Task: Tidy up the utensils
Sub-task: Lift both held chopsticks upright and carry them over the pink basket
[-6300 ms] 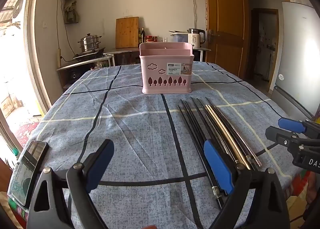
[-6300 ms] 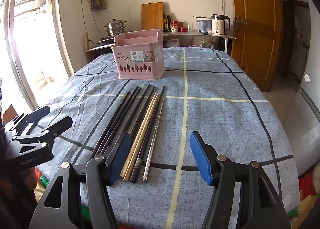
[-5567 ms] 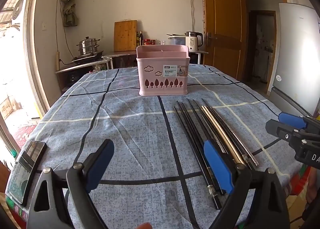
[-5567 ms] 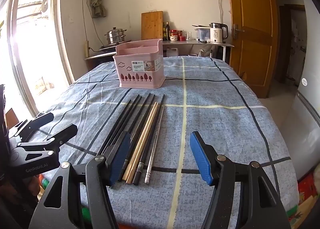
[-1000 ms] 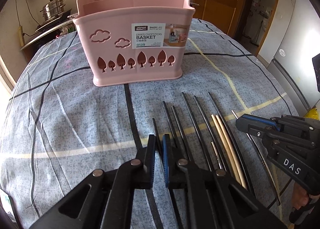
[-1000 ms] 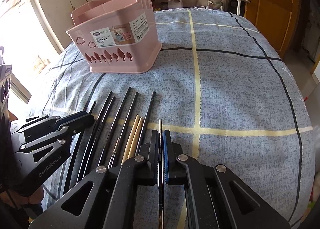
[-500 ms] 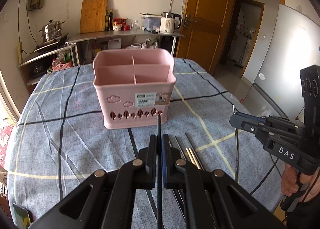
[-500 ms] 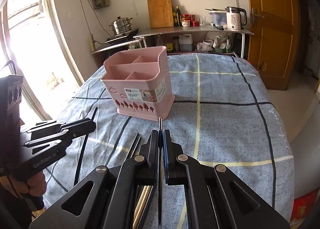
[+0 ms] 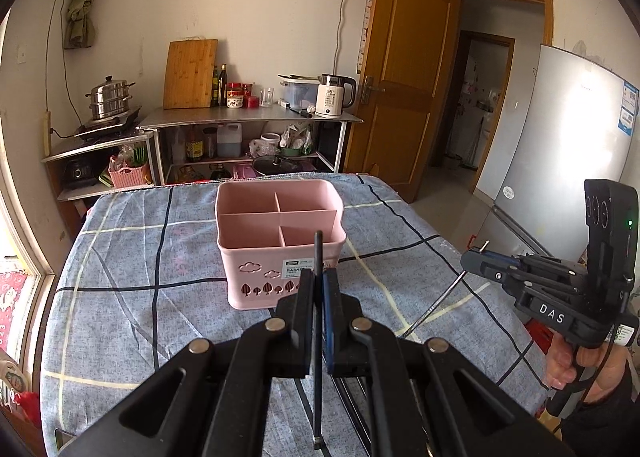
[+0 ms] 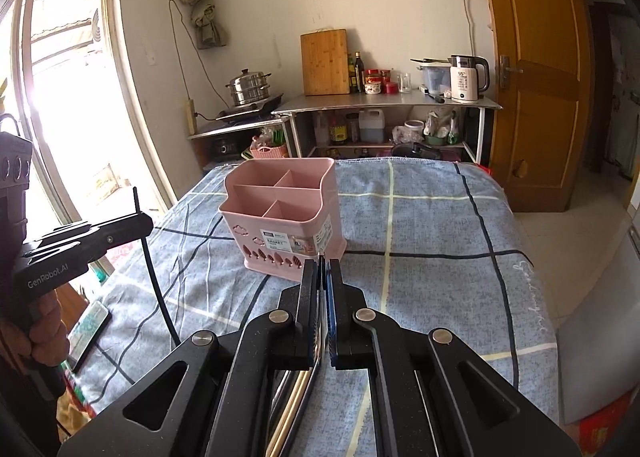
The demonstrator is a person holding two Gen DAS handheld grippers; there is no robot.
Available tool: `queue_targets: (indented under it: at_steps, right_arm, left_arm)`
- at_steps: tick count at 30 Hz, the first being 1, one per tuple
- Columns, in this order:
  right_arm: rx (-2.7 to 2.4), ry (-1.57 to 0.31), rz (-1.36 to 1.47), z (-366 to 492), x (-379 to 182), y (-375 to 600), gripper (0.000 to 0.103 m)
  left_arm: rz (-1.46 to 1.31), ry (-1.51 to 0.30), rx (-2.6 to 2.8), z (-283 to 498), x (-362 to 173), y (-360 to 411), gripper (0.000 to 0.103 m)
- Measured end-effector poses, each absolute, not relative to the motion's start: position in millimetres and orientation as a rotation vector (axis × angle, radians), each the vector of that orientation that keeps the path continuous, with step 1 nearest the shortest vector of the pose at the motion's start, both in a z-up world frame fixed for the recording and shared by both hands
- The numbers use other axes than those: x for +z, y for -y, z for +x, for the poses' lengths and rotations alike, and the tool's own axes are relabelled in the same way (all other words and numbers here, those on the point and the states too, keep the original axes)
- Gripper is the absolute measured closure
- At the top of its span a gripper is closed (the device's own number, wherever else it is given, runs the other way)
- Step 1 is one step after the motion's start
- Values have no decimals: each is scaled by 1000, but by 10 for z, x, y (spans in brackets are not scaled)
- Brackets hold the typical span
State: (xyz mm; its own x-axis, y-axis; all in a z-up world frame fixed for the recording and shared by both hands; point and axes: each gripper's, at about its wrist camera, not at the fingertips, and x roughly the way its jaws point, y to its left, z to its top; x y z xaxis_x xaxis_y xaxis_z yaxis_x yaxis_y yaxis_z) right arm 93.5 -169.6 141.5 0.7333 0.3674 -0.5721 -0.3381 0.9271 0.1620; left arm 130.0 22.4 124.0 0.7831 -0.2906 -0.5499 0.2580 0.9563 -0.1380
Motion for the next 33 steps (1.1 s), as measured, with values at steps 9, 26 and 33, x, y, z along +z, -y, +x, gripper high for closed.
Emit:
queue_targets:
  at_steps: [9,26,33]
  right_arm:
    - [408,-617,31,917,1553,1670,99]
    - [495,-506,38,1464,2129,1198,99]
    - [505,-481,60,1795,2207,995,99]
  left_arm:
    - [-57,-585,-307,1294,1367,-255,98]
    - [-100,-499,-302,1857,2182,-556,98]
    - [-116,-448,-278,2147,2391,-690,98]
